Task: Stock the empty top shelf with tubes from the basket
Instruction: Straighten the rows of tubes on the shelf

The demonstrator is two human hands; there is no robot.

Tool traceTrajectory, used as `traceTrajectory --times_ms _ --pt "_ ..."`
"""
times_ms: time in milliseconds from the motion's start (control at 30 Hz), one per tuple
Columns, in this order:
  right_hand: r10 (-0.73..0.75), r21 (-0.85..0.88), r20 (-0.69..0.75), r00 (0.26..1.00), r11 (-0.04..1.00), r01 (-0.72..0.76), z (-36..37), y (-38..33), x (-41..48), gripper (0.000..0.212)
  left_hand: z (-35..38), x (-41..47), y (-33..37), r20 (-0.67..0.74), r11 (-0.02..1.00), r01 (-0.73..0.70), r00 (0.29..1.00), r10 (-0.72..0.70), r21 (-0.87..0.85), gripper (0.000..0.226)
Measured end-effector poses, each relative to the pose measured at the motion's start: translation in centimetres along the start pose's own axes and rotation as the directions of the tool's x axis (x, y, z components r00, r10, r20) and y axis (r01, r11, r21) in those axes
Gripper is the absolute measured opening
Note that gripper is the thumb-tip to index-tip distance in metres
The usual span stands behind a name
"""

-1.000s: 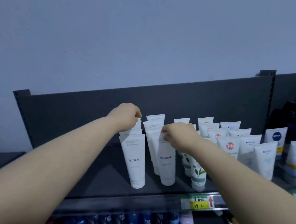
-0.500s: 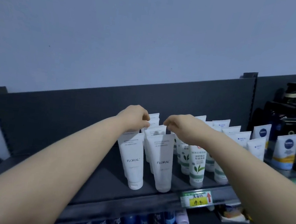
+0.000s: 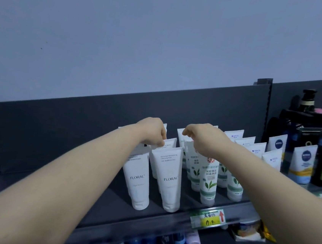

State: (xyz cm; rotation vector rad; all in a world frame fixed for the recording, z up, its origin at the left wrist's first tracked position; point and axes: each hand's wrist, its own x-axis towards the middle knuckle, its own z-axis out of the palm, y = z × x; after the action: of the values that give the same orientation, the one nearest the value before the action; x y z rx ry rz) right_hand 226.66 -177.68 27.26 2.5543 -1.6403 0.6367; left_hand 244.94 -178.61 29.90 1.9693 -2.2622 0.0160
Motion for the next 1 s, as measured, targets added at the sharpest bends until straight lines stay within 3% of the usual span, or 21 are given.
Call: traceTrajectory --times_ms 133,233,300,433,533,700,1000 --pt "-0.028 -0.027 -0.013 1.000 0.999 0.027 0.4 -0.3 1.0 0.055 -0.3 0.4 -0.8 0.036 0.995 0.013 0.999 -0.009 -0.097 0.011" --pt "-0.041 -0.051 -0.022 0.999 0.998 0.040 0.9 0.0 2.0 0.057 -1.2 1.4 -2.2 -0.083 0.975 0.049 0.994 -0.068 -0.215 0.014" --pt "-0.052 -0.094 -0.040 0.998 0.994 0.048 1.0 0.4 2.5 0.051 -1.4 2.5 -3.2 -0.153 0.991 0.075 0.984 -0.092 -0.113 0.017" --pt "-0.090 -0.195 -0.053 0.994 0.978 0.078 1.2 1.1 3.1 0.032 -0.7 4.9 -3.9 -0.032 0.993 0.055 0.998 -0.052 0.108 0.023" --pt "-0.071 -0.205 -0.062 0.996 0.977 0.057 1.4 1.5 3.5 0.033 0.1 6.2 -3.6 0.036 0.993 0.015 0.999 -0.019 0.119 0.025" --pt "-0.043 -0.196 -0.073 0.996 0.980 0.028 1.3 1.6 4.1 0.038 1.0 6.9 -2.8 -0.028 0.995 -0.040 0.999 0.043 0.096 0.018" --pt "-0.061 -0.195 -0.071 0.996 0.980 0.046 1.2 -0.3 4.9 0.039 1.0 6.7 -3.5 -0.010 0.997 -0.068 0.998 0.068 0.020 0.016"
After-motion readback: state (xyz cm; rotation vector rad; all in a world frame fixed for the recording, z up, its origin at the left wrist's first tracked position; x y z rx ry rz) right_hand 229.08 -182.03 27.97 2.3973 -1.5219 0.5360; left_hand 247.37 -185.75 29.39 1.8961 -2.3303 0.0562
